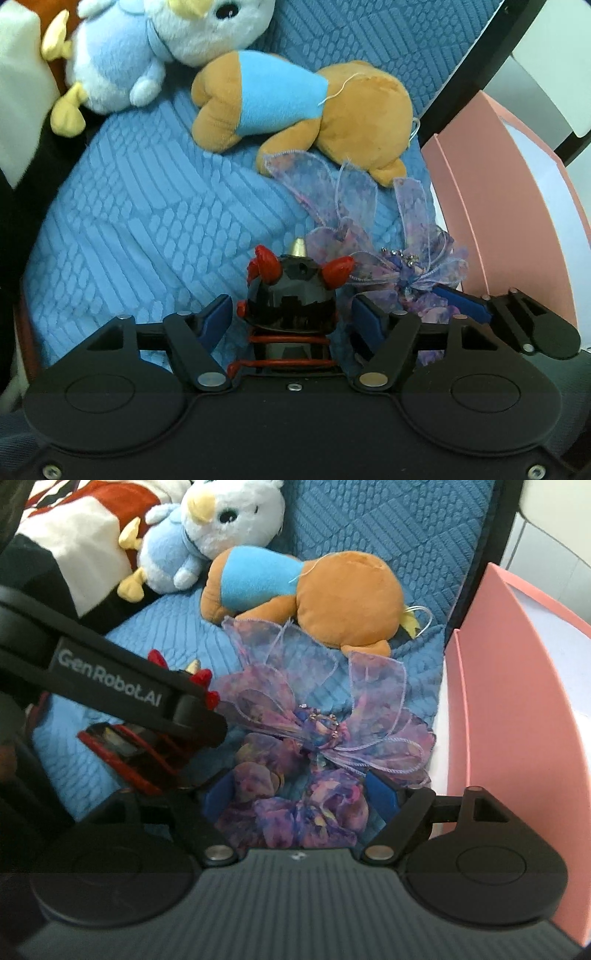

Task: Organize objects
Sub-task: 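Carry the devil figure with the left gripper while the right carries the scrunchie toward the box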

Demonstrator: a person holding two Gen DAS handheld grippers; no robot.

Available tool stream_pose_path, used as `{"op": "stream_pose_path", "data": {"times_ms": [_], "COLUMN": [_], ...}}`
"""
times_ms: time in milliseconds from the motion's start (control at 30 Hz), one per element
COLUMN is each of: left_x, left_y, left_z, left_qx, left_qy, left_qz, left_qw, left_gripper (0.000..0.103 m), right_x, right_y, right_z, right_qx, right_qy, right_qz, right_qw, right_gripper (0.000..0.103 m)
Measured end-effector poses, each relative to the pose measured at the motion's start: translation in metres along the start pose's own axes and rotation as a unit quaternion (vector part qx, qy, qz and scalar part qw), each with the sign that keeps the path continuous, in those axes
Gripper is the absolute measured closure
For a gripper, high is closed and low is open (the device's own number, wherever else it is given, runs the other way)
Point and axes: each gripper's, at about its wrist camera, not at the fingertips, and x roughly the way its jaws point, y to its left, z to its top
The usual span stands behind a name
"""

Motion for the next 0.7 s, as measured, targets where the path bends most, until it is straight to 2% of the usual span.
{"op": "stream_pose_path", "data": {"times_ms": [133,233,300,333,367,467,700], "left_x": [0.006,0.008,0.008,0.008,0.008,0.007,0.008], "left_y": [0.000,0.001,0.002,0.003,0.004,0.006,0.006], "left_z": [0.000,0.000,0.000,0.000,0.000,0.000,0.001], "left_qx": [0.002,-0.002,-0.004,-0.006,-0.008,-0.013,-0.009], "left_qy": [0.011,0.014,0.013,0.013,0.013,0.012,0.007], "left_qz": [0.003,0.002,0.001,-0.001,-0.002,-0.005,-0.002], "left_qw": [0.9999,0.9999,0.9999,0.9999,0.9999,0.9998,0.9999], "left_gripper": [0.040,0.043,0.043,0.043,0.043,0.044,0.048], "right_x": [0.008,0.008,0.006,0.005,0.005,0.002,-0.014], "right_y": [-0.003,-0.009,-0.009,-0.010,-0.011,-0.013,-0.020], "right_z": [0.001,0.001,0.001,0.001,0.001,-0.001,-0.001], "right_qx": [0.015,0.043,0.047,0.048,0.052,0.060,0.094], "right_qy": [0.001,-0.003,-0.006,-0.007,-0.007,-0.007,-0.032], "right_qz": [0.006,0.024,0.016,0.015,0.015,0.015,0.020], "right_qw": [1.000,0.999,0.999,0.999,0.999,0.998,0.995], "right_gripper": [0.025,0.045,0.062,0.075,0.081,0.086,0.087]}}
